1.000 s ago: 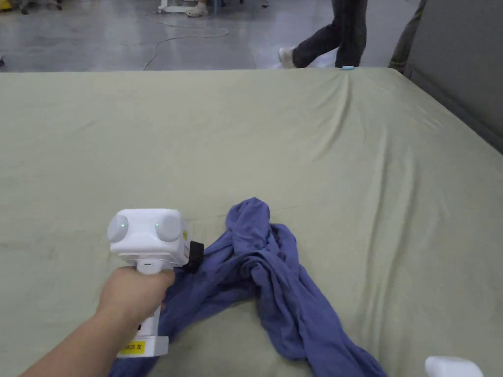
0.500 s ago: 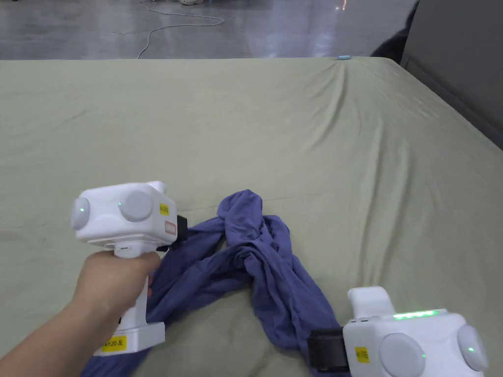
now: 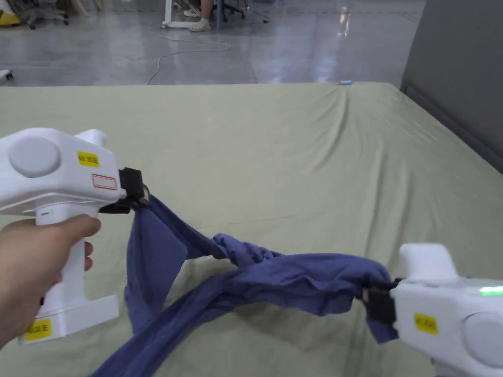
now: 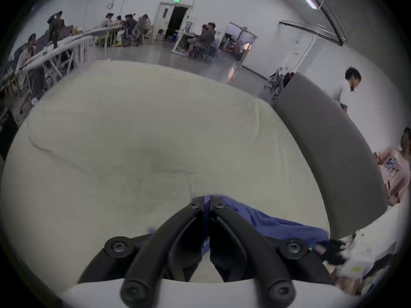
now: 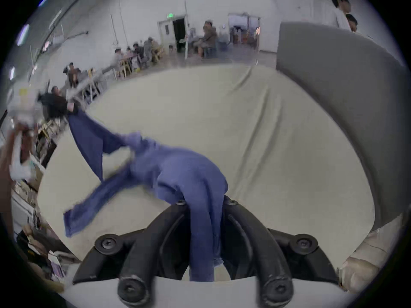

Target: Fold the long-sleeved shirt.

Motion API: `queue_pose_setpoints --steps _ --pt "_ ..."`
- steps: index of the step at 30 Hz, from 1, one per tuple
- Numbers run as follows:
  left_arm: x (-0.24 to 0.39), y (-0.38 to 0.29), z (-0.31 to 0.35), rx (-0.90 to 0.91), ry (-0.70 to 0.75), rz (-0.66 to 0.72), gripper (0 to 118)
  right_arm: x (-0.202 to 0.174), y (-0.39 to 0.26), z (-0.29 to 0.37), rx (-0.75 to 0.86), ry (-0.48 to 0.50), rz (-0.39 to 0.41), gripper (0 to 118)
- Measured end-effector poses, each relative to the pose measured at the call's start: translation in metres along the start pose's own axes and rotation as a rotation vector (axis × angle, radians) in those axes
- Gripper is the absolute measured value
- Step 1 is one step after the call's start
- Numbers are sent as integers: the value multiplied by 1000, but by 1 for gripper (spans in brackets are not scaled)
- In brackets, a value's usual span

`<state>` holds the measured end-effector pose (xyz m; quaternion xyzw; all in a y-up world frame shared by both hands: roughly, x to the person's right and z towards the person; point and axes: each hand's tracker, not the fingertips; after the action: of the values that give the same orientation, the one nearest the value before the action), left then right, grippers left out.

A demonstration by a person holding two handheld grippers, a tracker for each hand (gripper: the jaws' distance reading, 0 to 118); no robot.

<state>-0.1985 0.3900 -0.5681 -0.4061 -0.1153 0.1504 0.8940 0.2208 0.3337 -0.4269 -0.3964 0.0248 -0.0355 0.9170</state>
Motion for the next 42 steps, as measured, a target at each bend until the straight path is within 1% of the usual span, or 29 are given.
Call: queue_pose_setpoints --steps 1,3,7,9,10,12,13,16,19,21,23,24,26,28,31,35,38,42 --pt "-2 5 15 18 5 -4 0 7 14 13 31 20 -28 16" --pt "-7 16 43 73 20 -4 0 18 41 38 74 56 -47 16" --pt "-18 43 104 174 17 50 0 23 102 82 146 67 -36 16" --pt "-22 58 130 216 22 70 0 20 134 102 182 94 -23 16" --pt "-23 66 146 270 45 81 0 16 154 114 201 99 -22 16" --pt "-22 82 169 339 156 49 0 9 188 133 219 115 -26 16" --pt "-23 94 180 361 170 42 0 3 210 144 244 127 -8 16" --pt "-31 137 206 399 182 84 0 -19 269 166 295 101 45 16" --pt "-28 182 223 455 219 71 0 -38 322 173 292 131 51 16" --pt "-26 210 228 486 269 56 0 -52 354 171 291 125 58 16" --pt "-23 238 231 486 280 59 0 -65 385 168 291 94 77 16" --pt "-22 252 233 501 292 49 0 -70 401 167 306 56 97 16" --pt "-20 276 238 541 307 60 0 -74 428 164 325 37 67 16" --pt "-21 298 241 567 291 111 0 -78 453 163 340 18 51 16" --pt "-22 316 238 580 267 153 0 -80 477 160 376 -36 47 16" --pt "-22 318 212 565 257 152 0 -80 485 137 372 -56 50 16" --pt "-28 306 172 480 303 94 0 -78 468 91 315 -89 101 16" --pt "-50 267 100 347 319 67 0 -65 412 -7 134 -106 124 16"
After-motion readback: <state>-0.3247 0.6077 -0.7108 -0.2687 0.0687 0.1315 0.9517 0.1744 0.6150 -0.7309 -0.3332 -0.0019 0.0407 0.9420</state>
